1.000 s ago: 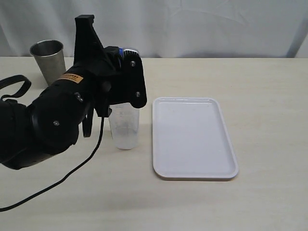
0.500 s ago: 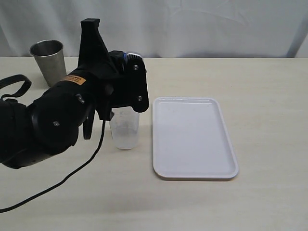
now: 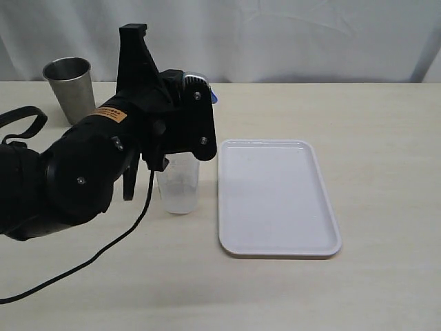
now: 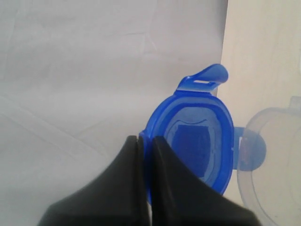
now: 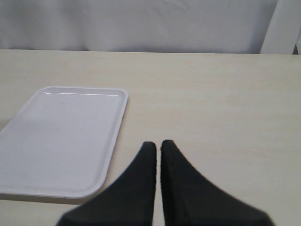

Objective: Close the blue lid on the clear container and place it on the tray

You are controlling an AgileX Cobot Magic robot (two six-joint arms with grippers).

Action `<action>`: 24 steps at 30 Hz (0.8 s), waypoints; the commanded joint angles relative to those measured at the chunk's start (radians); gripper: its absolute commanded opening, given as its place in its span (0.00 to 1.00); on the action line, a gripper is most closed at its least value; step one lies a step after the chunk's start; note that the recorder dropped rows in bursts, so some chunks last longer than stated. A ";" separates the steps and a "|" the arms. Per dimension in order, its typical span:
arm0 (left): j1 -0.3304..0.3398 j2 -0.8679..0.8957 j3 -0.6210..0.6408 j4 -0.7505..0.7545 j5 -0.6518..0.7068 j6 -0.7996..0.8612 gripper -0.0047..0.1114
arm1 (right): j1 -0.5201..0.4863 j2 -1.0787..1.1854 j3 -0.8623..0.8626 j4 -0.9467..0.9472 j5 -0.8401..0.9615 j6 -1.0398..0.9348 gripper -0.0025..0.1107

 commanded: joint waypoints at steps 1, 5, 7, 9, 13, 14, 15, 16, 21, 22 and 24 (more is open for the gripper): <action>-0.007 -0.001 0.001 -0.023 -0.029 0.039 0.04 | 0.002 -0.005 0.002 0.001 -0.003 -0.004 0.06; -0.007 -0.001 0.001 -0.052 -0.060 0.069 0.04 | 0.002 -0.005 0.002 0.001 -0.003 -0.004 0.06; -0.007 -0.001 0.001 -0.058 -0.060 0.069 0.04 | 0.002 -0.005 0.002 0.001 -0.003 -0.004 0.06; -0.007 -0.001 0.001 -0.059 -0.060 0.069 0.04 | 0.002 -0.005 0.002 0.001 -0.003 -0.004 0.06; -0.007 -0.001 0.001 -0.063 -0.060 0.069 0.04 | 0.002 -0.005 0.002 0.001 -0.003 -0.004 0.06; -0.007 -0.001 0.001 -0.064 -0.060 0.069 0.04 | 0.002 -0.005 0.002 0.001 -0.003 -0.004 0.06; -0.007 -0.001 0.001 -0.064 -0.056 0.069 0.04 | 0.002 -0.005 0.002 0.001 -0.003 -0.004 0.06; -0.007 -0.001 0.001 -0.064 -0.049 0.069 0.04 | 0.002 -0.005 0.002 0.001 -0.003 -0.004 0.06; -0.007 -0.001 0.001 -0.069 -0.003 0.069 0.04 | 0.002 -0.005 0.002 0.001 -0.003 -0.004 0.06; -0.007 -0.001 0.001 -0.070 -0.009 0.069 0.04 | 0.002 -0.005 0.002 0.001 -0.003 -0.004 0.06; -0.007 -0.001 0.001 -0.077 -0.036 0.069 0.04 | 0.002 -0.005 0.002 0.001 -0.003 -0.004 0.06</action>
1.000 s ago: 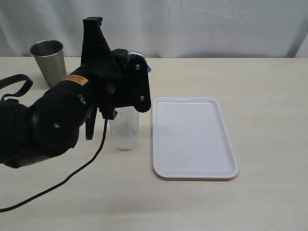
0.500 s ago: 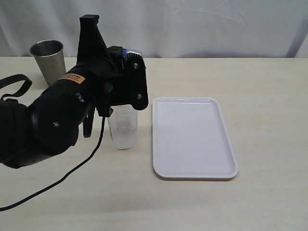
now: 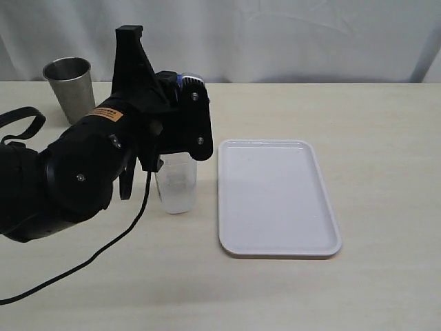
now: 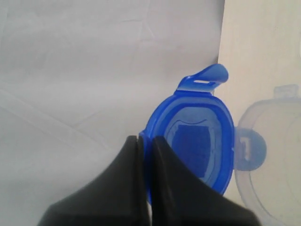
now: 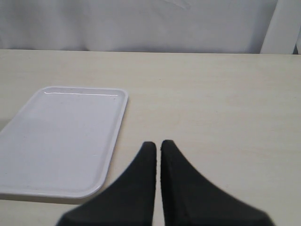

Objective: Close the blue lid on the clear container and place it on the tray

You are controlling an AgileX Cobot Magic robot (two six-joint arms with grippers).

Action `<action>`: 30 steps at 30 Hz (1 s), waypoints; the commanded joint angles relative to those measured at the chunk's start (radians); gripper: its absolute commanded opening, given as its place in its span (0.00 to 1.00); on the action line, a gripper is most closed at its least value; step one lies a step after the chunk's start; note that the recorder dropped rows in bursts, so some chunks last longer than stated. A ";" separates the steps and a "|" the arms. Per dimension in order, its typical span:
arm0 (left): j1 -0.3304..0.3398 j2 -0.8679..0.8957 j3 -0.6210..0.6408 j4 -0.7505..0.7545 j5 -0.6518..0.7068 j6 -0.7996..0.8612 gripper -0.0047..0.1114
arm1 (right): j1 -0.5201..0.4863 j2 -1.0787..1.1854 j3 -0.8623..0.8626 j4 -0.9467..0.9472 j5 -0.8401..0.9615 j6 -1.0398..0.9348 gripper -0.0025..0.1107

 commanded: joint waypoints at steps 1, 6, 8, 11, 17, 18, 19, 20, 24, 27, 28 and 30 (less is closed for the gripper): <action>-0.007 -0.001 0.001 -0.024 -0.042 0.008 0.04 | 0.002 -0.005 0.002 0.001 -0.003 -0.004 0.06; -0.007 -0.001 0.001 -0.040 -0.074 0.016 0.04 | 0.002 -0.005 0.002 0.001 -0.003 -0.004 0.06; -0.007 -0.001 0.001 -0.033 -0.084 0.016 0.04 | 0.002 -0.005 0.002 0.001 -0.003 -0.004 0.06; -0.007 -0.001 0.001 -0.033 -0.085 0.016 0.04 | 0.002 -0.005 0.002 0.001 -0.003 -0.004 0.06; -0.007 -0.001 0.001 -0.033 -0.074 0.016 0.04 | 0.002 -0.005 0.002 0.001 -0.003 -0.004 0.06; -0.007 -0.001 0.001 -0.033 -0.074 0.016 0.04 | 0.002 -0.005 0.002 0.001 -0.003 -0.004 0.06; -0.007 -0.001 0.001 -0.033 -0.074 0.016 0.04 | 0.002 -0.005 0.002 0.001 -0.003 -0.004 0.06; -0.007 -0.001 0.001 -0.031 -0.074 0.016 0.04 | 0.002 -0.005 0.002 0.001 -0.003 -0.004 0.06; -0.007 -0.001 0.001 -0.009 -0.076 0.016 0.04 | 0.002 -0.005 0.002 0.001 -0.003 -0.004 0.06; -0.007 -0.001 0.001 0.023 -0.076 0.012 0.04 | 0.002 -0.005 0.002 0.001 -0.003 -0.004 0.06; -0.007 -0.001 0.001 0.027 -0.076 0.012 0.04 | 0.002 -0.005 0.002 0.001 -0.003 -0.004 0.06; -0.007 -0.001 0.001 0.028 -0.071 0.012 0.04 | 0.002 -0.005 0.002 0.001 -0.003 -0.004 0.06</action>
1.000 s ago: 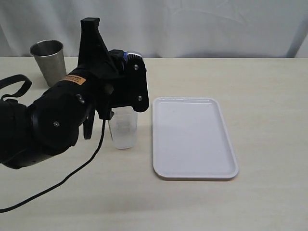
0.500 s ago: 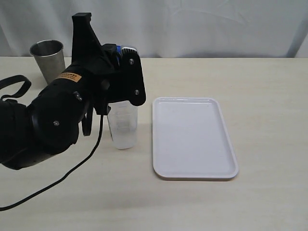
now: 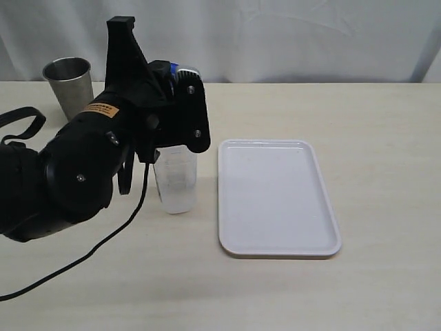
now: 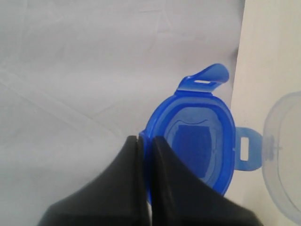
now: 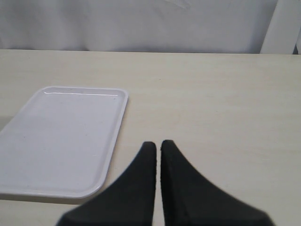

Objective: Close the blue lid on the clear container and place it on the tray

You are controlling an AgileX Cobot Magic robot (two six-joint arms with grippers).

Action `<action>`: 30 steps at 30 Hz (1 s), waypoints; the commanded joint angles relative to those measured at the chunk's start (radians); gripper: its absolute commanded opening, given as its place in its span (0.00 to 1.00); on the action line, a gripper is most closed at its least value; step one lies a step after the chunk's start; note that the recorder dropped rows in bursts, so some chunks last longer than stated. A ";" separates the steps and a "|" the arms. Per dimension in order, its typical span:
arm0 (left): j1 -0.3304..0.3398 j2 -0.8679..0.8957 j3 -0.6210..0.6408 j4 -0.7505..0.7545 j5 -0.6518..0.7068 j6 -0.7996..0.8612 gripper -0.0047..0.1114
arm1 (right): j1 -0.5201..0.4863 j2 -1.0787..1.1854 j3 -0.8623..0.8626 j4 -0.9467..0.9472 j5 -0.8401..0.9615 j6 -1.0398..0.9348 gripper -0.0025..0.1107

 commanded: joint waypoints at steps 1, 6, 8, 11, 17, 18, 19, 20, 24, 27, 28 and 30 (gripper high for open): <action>-0.007 -0.001 0.001 0.021 0.004 0.012 0.04 | 0.002 -0.005 0.002 0.001 -0.003 -0.004 0.06; -0.007 -0.001 0.001 0.014 0.042 0.012 0.04 | 0.002 -0.005 0.002 0.001 -0.003 -0.004 0.06; -0.007 -0.001 0.001 0.014 0.035 0.012 0.04 | 0.002 -0.005 0.002 0.001 -0.003 -0.004 0.06; -0.007 -0.001 0.001 0.014 0.011 0.012 0.04 | 0.002 -0.005 0.002 0.001 -0.003 -0.004 0.06; -0.007 -0.001 0.001 0.012 -0.011 0.014 0.04 | 0.002 -0.005 0.002 0.001 -0.003 -0.004 0.06; -0.007 -0.001 0.001 0.009 -0.011 0.014 0.04 | 0.002 -0.005 0.002 0.001 -0.003 -0.004 0.06; -0.010 -0.001 0.001 0.006 -0.011 0.014 0.04 | 0.002 -0.005 0.002 0.001 -0.003 -0.004 0.06; -0.029 -0.001 0.001 -0.017 -0.012 0.026 0.04 | 0.002 -0.005 0.002 0.001 -0.003 -0.004 0.06; -0.078 -0.001 0.002 -0.022 -0.073 0.032 0.04 | 0.002 -0.005 0.002 0.001 -0.003 -0.004 0.06; -0.078 -0.001 0.002 -0.037 -0.073 0.032 0.04 | 0.002 -0.005 0.002 0.001 -0.003 -0.004 0.06; -0.078 -0.001 0.002 -0.047 -0.073 0.032 0.04 | 0.002 -0.005 0.002 0.001 -0.003 -0.004 0.06; -0.078 -0.001 0.002 -0.049 -0.064 0.032 0.04 | 0.002 -0.005 0.002 0.001 -0.003 -0.004 0.06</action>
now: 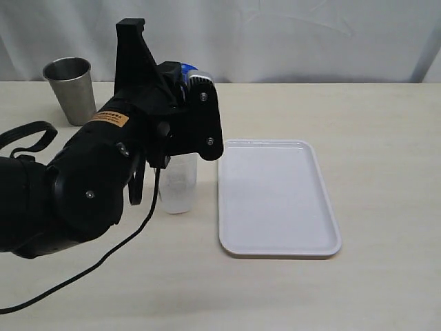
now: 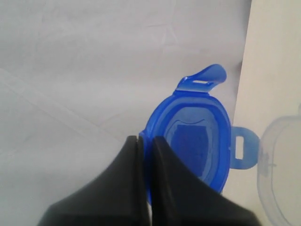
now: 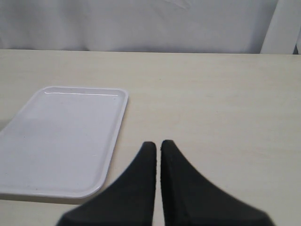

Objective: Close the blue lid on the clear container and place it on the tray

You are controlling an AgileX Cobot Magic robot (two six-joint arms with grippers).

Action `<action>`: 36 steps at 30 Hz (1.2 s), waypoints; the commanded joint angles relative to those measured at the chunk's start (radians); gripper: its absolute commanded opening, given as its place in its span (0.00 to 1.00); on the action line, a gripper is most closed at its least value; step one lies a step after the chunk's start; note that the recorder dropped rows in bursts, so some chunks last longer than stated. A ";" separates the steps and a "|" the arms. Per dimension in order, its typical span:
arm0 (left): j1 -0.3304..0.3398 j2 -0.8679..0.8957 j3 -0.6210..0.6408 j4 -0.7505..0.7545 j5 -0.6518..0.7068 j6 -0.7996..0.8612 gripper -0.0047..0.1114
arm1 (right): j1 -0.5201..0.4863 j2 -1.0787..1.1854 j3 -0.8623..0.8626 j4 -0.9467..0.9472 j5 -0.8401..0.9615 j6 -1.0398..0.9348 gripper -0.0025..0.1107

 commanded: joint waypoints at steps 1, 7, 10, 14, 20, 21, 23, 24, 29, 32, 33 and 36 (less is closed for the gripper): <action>-0.006 -0.001 0.002 -0.022 -0.001 0.032 0.04 | 0.002 -0.005 0.002 0.001 -0.003 -0.004 0.06; -0.006 -0.001 0.002 -0.035 0.018 0.032 0.04 | 0.002 -0.005 0.002 0.001 -0.003 -0.004 0.06; -0.006 -0.001 0.002 -0.037 0.019 0.032 0.04 | 0.002 -0.005 0.002 0.001 -0.003 -0.004 0.06; -0.006 -0.001 0.002 -0.043 0.029 0.032 0.04 | 0.002 -0.005 0.002 0.001 -0.003 -0.004 0.06; -0.006 -0.001 0.002 -0.061 0.074 0.032 0.04 | 0.002 -0.005 0.002 0.001 -0.003 -0.004 0.06; -0.006 -0.001 0.002 -0.061 0.074 0.032 0.04 | 0.002 -0.005 0.002 0.001 -0.003 -0.004 0.06; -0.006 -0.001 0.002 -0.064 0.074 0.032 0.04 | 0.002 -0.005 0.002 0.001 -0.003 -0.004 0.06; -0.006 -0.001 0.002 -0.066 0.079 0.032 0.04 | 0.002 -0.005 0.002 0.001 -0.003 -0.004 0.06; -0.006 -0.001 0.002 -0.085 0.112 0.032 0.04 | 0.002 -0.005 0.002 0.001 -0.003 -0.004 0.06; -0.006 -0.001 0.002 -0.094 0.111 0.032 0.04 | 0.002 -0.005 0.002 0.001 -0.003 -0.004 0.06; -0.006 -0.001 0.002 -0.094 0.111 0.032 0.04 | 0.002 -0.005 0.002 0.001 -0.003 -0.004 0.06; -0.006 -0.001 0.002 -0.094 0.111 0.032 0.04 | 0.002 -0.005 0.002 0.001 -0.003 -0.004 0.06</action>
